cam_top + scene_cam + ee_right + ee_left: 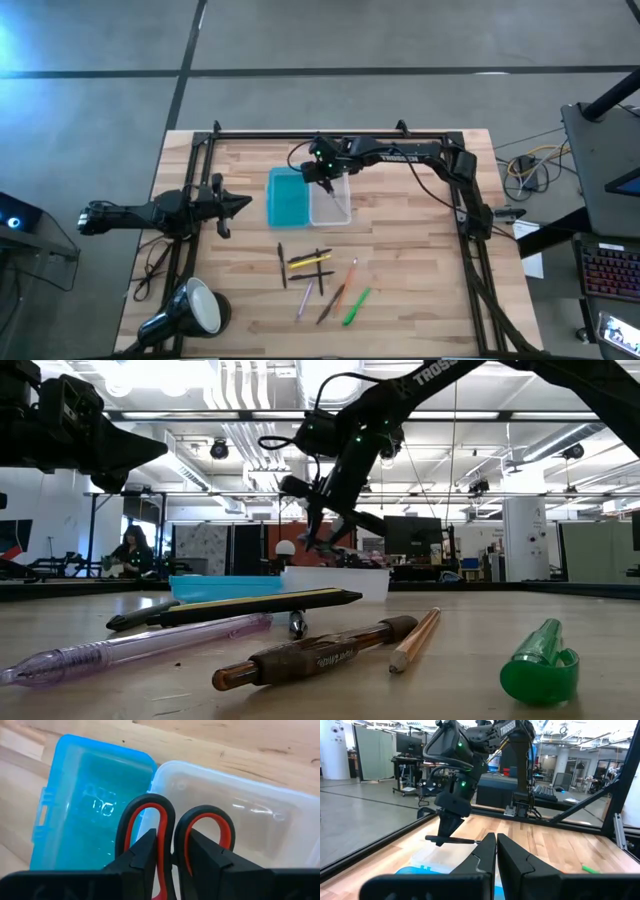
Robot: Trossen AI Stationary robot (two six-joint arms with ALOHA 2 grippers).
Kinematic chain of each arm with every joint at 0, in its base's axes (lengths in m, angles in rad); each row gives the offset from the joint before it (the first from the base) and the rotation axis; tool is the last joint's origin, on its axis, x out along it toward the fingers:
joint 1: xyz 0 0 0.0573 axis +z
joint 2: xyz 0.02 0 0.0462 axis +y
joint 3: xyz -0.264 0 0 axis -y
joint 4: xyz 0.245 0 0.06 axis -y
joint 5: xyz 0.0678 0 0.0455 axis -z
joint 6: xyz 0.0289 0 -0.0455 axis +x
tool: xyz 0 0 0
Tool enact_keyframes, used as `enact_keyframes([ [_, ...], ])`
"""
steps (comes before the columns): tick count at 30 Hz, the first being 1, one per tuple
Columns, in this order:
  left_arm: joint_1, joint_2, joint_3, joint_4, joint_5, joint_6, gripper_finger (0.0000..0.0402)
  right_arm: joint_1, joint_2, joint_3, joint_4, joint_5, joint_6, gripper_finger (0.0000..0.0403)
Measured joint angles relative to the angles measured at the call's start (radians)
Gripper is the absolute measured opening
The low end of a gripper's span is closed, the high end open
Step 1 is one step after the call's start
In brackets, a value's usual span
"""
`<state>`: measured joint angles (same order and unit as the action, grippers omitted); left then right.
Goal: Pick & place school supplies into a supply box
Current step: Put the black scissors into the blue supply box, then put the black pen into the blue supply box
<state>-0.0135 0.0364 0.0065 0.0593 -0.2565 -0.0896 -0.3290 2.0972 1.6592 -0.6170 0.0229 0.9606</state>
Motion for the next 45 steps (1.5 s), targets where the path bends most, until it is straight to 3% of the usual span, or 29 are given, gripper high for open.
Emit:
enact_keyframes([
  [9, 0.000, 0.000, 0.000, 0.000, 0.000, 0.000, 0.0000, 0.027, -0.001, 0.000, 0.004, 0.139, 0.048, 0.0082],
  [24, 0.000, 0.000, 0.000, 0.000, 0.000, 0.000, 0.0000, 0.064, 0.033, -0.002, 0.002, 0.189, 0.034, 0.0099],
  [36, 0.000, 0.000, 0.000, 0.000, 0.000, 0.000, 0.0000, 0.087, 0.036, -0.006, -0.080, 0.187, -0.065, 0.0171],
  [40, 0.000, 0.000, 0.000, 0.000, 0.000, 0.000, 0.0000, 0.127, -0.011, -0.008, -0.176, 0.186, -0.204, 0.0197],
  [45, 0.000, 0.000, 0.000, 0.000, 0.000, 0.000, 0.0000, 0.245, -0.120, -0.061, -0.290, 0.185, -0.549, 0.0207],
])
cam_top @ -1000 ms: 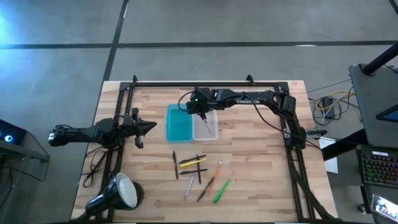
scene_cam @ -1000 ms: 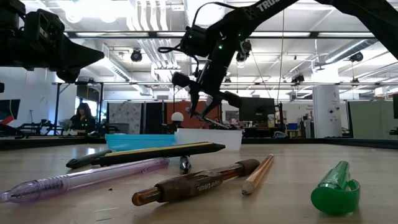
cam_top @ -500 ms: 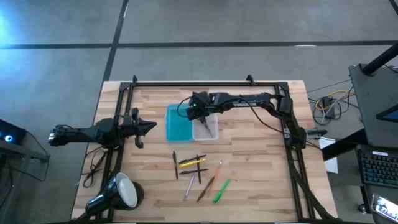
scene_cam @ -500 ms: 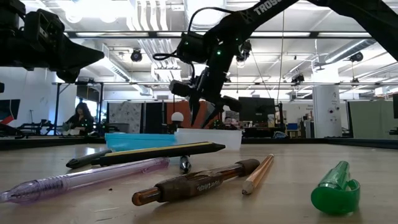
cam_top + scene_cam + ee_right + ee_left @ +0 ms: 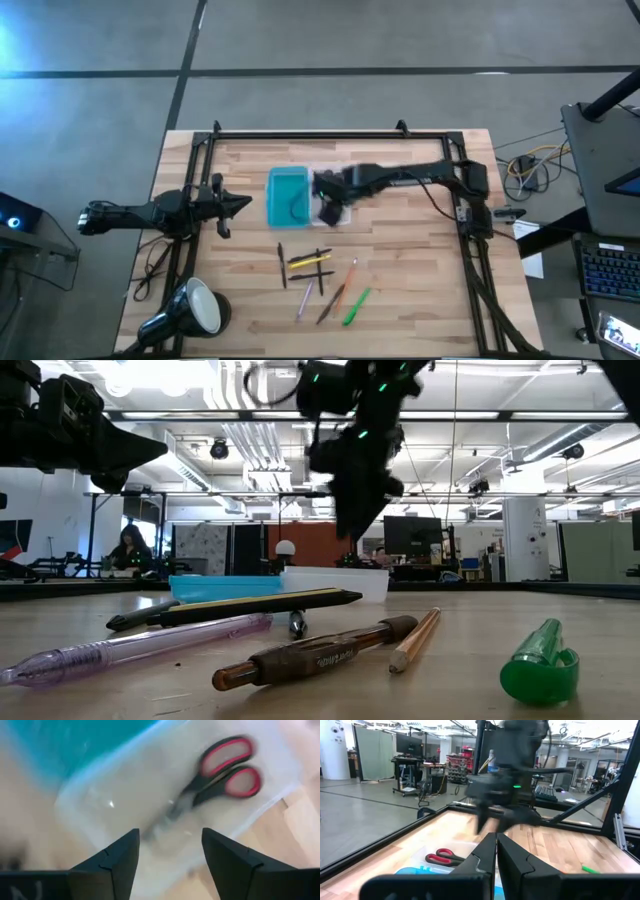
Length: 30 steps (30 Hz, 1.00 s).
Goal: Pick & place school supplies into a supply box
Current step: Put the black pen into the blue supply box
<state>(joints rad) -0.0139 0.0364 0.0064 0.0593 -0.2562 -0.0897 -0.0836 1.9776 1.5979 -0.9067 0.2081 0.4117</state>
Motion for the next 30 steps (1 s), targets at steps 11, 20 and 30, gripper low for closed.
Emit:
enact_keyframes([
  [11, 0.000, 0.000, 0.000, 0.000, 0.000, 0.000, 0.0000, 0.278, -0.265, -0.335, 0.002, -0.150, -0.414, 0.0190],
  [20, 0.000, 0.000, 0.000, 0.000, 0.000, 0.000, 0.0000, 0.475, -0.247, -0.395, 0.030, -0.161, -0.426, 0.0189],
  [30, 0.001, 0.000, 0.000, 0.081, -0.008, -0.539, 0.0000, 0.487, -0.243, -0.393, 0.031, -0.100, -0.158, 0.0189],
])
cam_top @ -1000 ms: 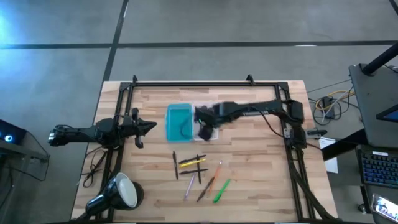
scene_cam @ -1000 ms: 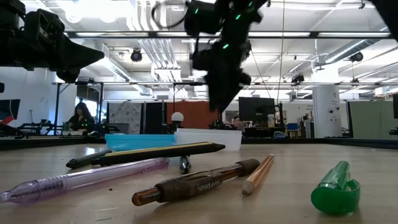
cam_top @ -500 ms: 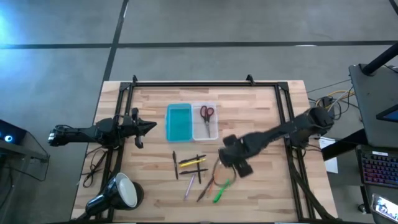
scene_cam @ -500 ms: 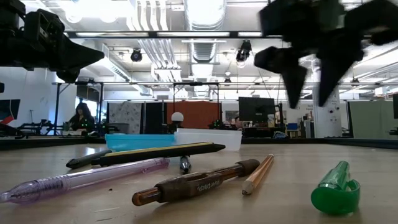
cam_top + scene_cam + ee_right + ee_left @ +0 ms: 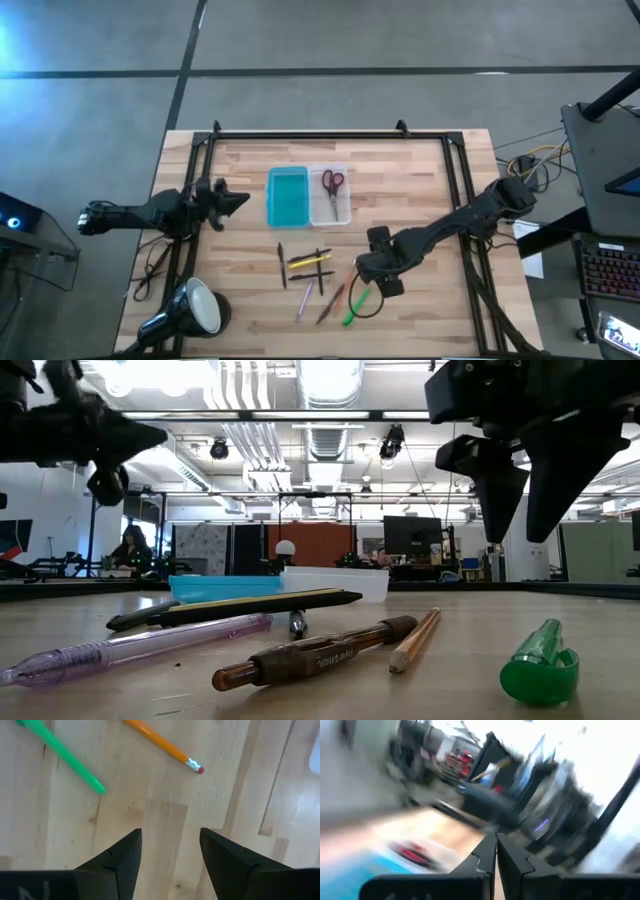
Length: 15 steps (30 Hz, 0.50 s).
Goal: Pick & place school supplies into a supply box
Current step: Put the black pen into the blue supply box
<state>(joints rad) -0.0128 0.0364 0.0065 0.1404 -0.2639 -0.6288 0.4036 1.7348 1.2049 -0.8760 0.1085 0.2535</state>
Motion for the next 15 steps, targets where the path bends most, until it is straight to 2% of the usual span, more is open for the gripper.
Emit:
enact_keyframes([
  [2, 0.000, 0.000, 0.000, 0.018, -0.009, -0.327, 0.0000, -0.005, 0.000, 0.000, 0.000, 0.001, 0.075, 0.0189],
  [3, 0.000, 0.000, 0.000, 0.010, -0.026, -0.424, 0.0000, -0.010, 0.000, 0.000, 0.000, 0.002, 0.120, 0.0189],
  [7, 0.000, 0.000, 0.000, -0.011, -0.048, -0.462, 0.0000, -0.037, 0.000, 0.000, -0.001, 0.006, 0.260, 0.0189],
  [10, 0.000, 0.000, 0.000, 0.017, -0.089, -0.540, 0.0000, -0.056, 0.000, 0.000, 0.000, 0.007, 0.271, 0.0189],
  [15, -0.001, 0.000, 0.000, 0.029, -0.077, -0.579, 0.0000, -0.081, 0.000, 0.000, 0.000, 0.013, 0.264, 0.0189],
])
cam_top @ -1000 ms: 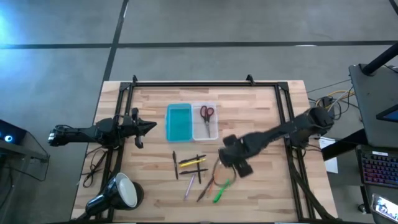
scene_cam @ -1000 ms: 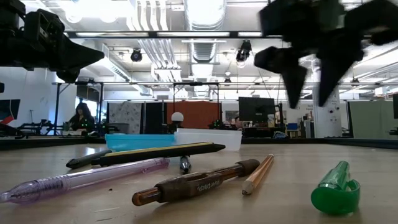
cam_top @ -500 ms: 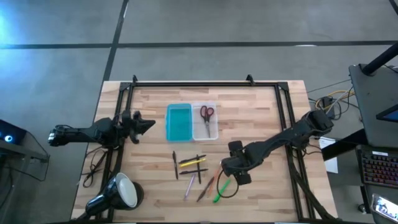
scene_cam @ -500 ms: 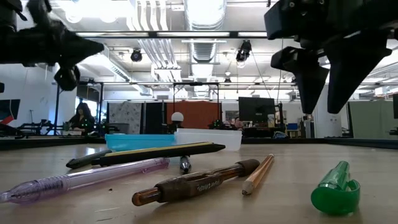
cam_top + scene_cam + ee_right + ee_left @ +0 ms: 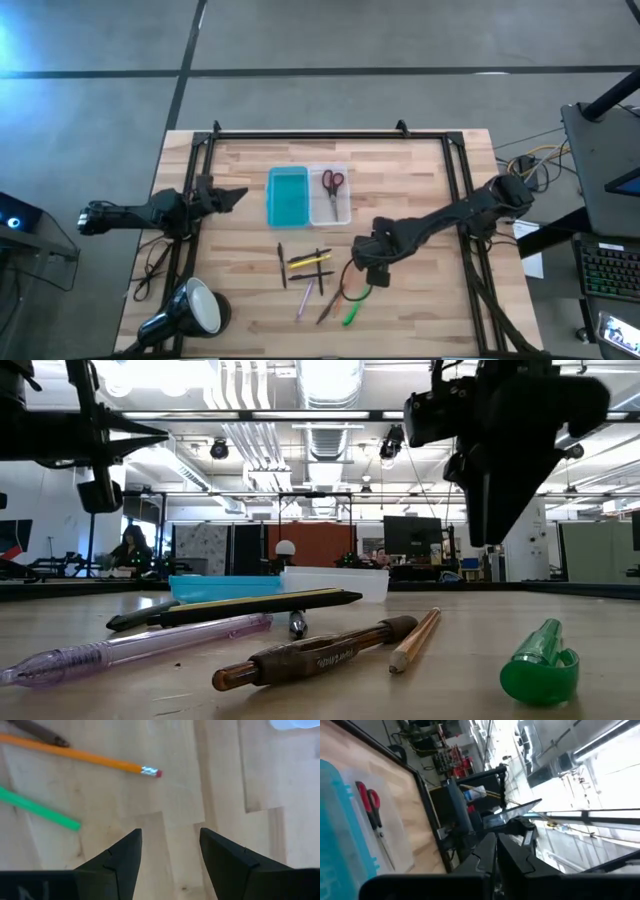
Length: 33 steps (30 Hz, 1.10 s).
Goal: Pick & place school supplies into a supply box
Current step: Put the black pen into the blue supply box
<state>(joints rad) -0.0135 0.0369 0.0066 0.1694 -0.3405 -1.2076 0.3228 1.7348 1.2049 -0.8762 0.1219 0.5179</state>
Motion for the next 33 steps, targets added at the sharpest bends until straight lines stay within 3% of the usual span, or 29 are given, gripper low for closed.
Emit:
enact_keyframes([
  [5, 0.000, 0.005, 0.007, 0.031, 0.100, 0.019, 0.0000, -0.017, 0.000, -0.008, 0.004, 0.012, 0.003, 0.0189],
  [8, -0.001, 0.049, 0.094, -0.146, 0.203, 0.084, 0.0000, -0.023, 0.000, -0.010, 0.005, 0.012, 0.002, 0.0189],
  [12, -0.001, 0.192, 0.241, -0.361, 0.300, 0.361, 0.0000, -0.025, 0.000, -0.011, 0.012, 0.012, -0.002, 0.0189],
  [15, 0.000, 0.333, 0.330, -0.383, 0.413, 0.624, 0.0000, -0.032, 0.000, -0.021, 0.022, 0.011, -0.024, 0.0189],
  [17, -0.001, 0.434, 0.379, -0.383, 0.477, 0.722, 0.0000, -0.045, 0.000, -0.031, 0.019, 0.005, -0.005, 0.0189],
  [21, 0.000, 0.621, 0.459, -0.351, 0.489, 0.820, 0.0000, -0.052, -0.012, -0.036, 0.015, 0.007, 0.060, 0.0189],
  [28, 0.001, 0.889, 0.647, -0.282, 0.427, 1.016, 0.0000, -0.046, -0.068, -0.089, 0.017, 0.034, -0.005, 0.0189],
  [33, 0.000, 1.089, 0.837, -0.592, 0.420, 1.280, 0.0000, -0.043, -0.165, -0.181, 0.042, 0.034, -0.024, 0.0189],
])
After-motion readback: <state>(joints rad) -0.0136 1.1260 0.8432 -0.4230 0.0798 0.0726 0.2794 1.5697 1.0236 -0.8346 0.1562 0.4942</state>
